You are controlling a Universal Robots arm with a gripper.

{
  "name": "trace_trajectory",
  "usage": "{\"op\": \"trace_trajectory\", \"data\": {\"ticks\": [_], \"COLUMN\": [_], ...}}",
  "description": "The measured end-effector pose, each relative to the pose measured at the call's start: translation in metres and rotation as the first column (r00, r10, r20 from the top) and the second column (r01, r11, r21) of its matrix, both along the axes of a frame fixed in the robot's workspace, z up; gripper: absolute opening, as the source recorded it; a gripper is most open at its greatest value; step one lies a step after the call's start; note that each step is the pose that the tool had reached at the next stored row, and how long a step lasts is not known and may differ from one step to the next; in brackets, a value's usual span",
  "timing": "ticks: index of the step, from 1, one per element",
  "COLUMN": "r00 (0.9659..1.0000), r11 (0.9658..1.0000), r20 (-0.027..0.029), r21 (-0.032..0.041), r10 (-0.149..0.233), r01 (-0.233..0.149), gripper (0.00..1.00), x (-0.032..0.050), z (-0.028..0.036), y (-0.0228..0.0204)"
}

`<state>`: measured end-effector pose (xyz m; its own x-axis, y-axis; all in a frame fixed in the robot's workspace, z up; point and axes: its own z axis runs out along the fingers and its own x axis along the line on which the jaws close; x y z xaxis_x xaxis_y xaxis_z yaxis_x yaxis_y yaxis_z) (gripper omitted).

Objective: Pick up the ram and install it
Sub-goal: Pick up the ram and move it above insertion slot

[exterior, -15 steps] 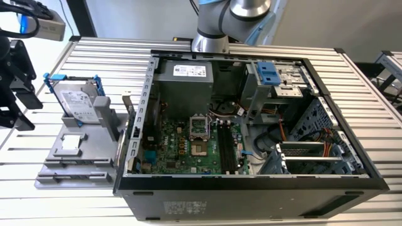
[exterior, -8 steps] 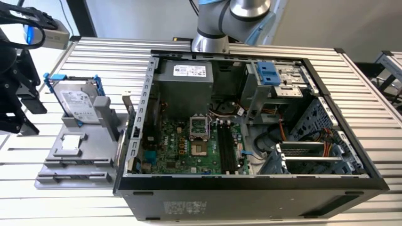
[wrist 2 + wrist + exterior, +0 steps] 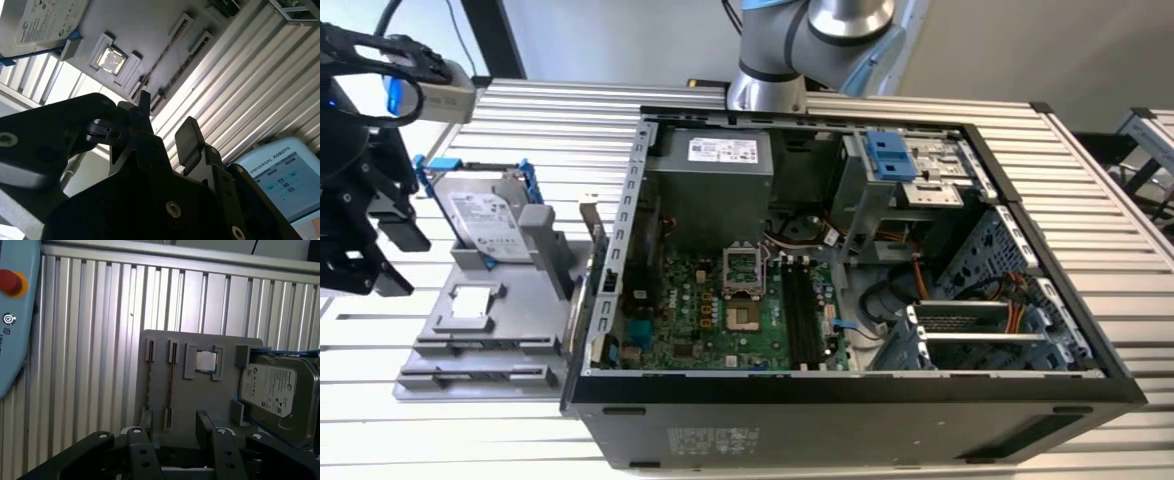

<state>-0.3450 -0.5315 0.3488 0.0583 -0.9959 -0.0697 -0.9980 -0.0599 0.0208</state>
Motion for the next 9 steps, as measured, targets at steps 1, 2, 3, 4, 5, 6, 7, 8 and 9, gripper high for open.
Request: {"op": "trace_trajectory", "data": {"ticks": [1,2,3,4,5,6,7,8,9], "r00": [1.0000,1.0000,1.0000,1.0000,1.0000,1.0000,1.0000,1.0000,1.0000], "r11": [1.0000,1.0000,1.0000,1.0000,1.0000,1.0000,1.0000,1.0000,1.0000], "r20": [0.0001,0.0001,0.0001,0.0001,0.0001,0.0001,0.0000,-0.0001,0.0001], "r21": [0.0000,0.0000,0.0000,0.0000,0.0000,0.0000,-0.0001,-0.0002,0.0000], "r10": [0.000,0.000,0.000,0.000,0.000,0.000,0.000,0.000,0.000], "r01": [0.000,0.000,0.000,0.000,0.000,0.000,0.000,0.000,0.000], "gripper": [1.00,1.00,1.00,1.00,1.00,1.00,1.00,1.00,1.00], "x": [0.0000,0.0000,0.0000,0.0000,0.0000,-0.0001,-0.0001,-0.0001,0.0000], "z": [-0.0009,-0.0018,-0.0029,-0.0039,-0.0053,-0.0070,-0.0087,-0.0102,-0.0119], "y": [0.0000,0.0000,0.0000,0.0000,-0.0004,-0.0012,-0.0023,-0.0037,-0.0052]}}
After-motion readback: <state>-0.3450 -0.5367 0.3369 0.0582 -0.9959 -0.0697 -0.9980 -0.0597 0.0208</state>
